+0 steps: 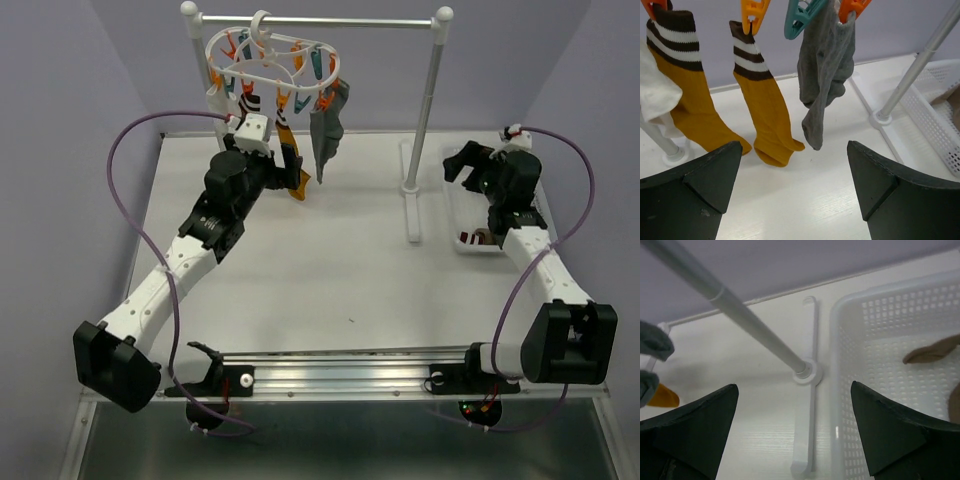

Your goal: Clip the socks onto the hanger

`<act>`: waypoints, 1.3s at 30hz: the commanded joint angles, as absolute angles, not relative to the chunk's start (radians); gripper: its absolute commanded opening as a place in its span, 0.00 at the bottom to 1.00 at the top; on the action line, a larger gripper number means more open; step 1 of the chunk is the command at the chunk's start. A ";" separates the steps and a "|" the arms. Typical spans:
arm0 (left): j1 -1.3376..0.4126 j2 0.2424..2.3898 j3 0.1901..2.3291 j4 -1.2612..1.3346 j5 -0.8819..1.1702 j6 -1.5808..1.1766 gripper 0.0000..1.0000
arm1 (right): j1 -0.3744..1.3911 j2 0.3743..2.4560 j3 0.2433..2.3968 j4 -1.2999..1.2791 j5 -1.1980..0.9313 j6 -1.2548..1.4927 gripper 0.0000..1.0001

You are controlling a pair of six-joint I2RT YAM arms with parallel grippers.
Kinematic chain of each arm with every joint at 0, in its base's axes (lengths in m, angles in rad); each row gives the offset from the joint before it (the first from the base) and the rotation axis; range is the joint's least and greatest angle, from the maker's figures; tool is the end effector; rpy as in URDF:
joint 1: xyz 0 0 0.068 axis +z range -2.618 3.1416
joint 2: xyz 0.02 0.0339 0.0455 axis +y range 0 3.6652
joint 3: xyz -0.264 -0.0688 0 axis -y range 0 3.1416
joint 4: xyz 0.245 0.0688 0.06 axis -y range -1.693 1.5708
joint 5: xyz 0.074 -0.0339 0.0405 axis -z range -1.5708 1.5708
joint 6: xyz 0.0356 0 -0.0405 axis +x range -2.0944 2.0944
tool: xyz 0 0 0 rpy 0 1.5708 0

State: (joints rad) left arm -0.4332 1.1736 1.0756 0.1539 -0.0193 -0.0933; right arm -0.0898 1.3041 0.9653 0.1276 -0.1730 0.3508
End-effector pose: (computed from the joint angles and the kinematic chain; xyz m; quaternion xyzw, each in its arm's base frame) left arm 0.2517 -0.1157 0.3988 0.1093 0.6783 -0.1827 0.7033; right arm 0.3074 -0.0215 0.3205 0.1163 0.7679 0.1481 0.6122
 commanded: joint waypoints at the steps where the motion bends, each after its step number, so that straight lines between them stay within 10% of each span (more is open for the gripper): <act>1: -0.469 1.232 1.195 0.199 -0.201 0.008 0.99 | 0.072 1.255 1.035 0.184 -0.220 0.105 1.00; 17: -0.532 1.335 1.336 0.256 -0.489 0.092 0.99 | 0.407 1.382 1.176 0.306 -0.632 0.050 1.00; 27: -0.523 1.243 1.167 0.336 -0.448 0.124 0.99 | 0.416 1.788 1.828 0.201 -0.279 0.531 1.00; 39: -0.492 1.232 1.086 0.374 -0.353 0.173 0.99 | 0.416 1.999 2.075 0.248 -0.258 0.778 0.70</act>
